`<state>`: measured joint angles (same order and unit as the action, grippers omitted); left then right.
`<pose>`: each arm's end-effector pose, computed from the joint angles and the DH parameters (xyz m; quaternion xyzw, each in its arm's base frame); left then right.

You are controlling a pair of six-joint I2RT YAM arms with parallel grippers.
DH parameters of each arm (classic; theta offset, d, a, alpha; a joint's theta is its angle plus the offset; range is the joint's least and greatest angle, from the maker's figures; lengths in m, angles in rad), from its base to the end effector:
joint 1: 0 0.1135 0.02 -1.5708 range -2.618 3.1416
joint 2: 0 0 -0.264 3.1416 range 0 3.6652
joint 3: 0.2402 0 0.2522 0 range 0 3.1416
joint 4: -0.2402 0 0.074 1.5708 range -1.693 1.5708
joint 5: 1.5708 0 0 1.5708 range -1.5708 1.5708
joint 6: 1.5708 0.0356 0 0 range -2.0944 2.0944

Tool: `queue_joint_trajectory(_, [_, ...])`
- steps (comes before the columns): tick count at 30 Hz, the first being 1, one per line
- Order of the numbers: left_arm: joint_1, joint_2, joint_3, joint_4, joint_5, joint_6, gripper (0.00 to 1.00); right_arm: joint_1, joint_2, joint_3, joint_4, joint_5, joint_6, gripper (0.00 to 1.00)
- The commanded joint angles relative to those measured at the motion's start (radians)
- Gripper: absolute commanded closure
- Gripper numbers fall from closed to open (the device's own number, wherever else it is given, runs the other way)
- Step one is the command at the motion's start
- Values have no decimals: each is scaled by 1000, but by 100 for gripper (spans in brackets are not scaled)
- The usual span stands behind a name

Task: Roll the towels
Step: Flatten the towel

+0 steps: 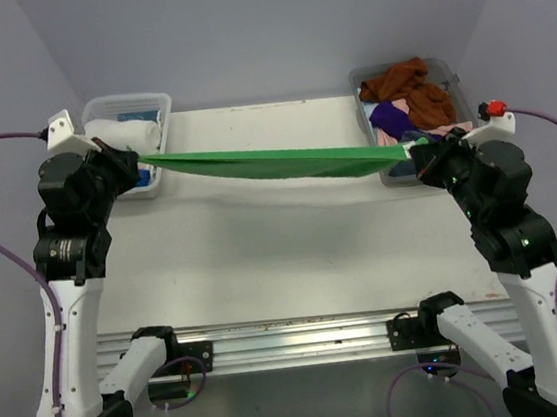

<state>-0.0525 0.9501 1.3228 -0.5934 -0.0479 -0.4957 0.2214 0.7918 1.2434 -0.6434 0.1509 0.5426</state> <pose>0.1795 -0.0077 0.4493 -0.1861 0.7581 -0.1511 0.6065 0.1338 0.0246 0.4414 0.1704 0.7518 0.1825 0.6103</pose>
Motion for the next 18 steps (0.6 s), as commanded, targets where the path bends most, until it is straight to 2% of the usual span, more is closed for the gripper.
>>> queue_joint_trajectory(1, [13,-81,15,-86,-1,36,100,-5,-124,5,-161,46,-10,100])
queue_joint_trajectory(6, [14,-218,50,-183,-15,32,100,-7,-241,91,-340,13,8,100])
queue_joint_trajectory(11, [13,-301,90,-310,-49,22,100,-5,-260,134,-490,-40,60,100])
queue_joint_trajectory(15, [13,-294,-26,-329,-75,-9,100,-5,-220,18,-472,-21,82,100])
queue_joint_trajectory(18, [13,-211,-166,-258,-96,-36,100,-5,-131,-199,-337,-2,85,100])
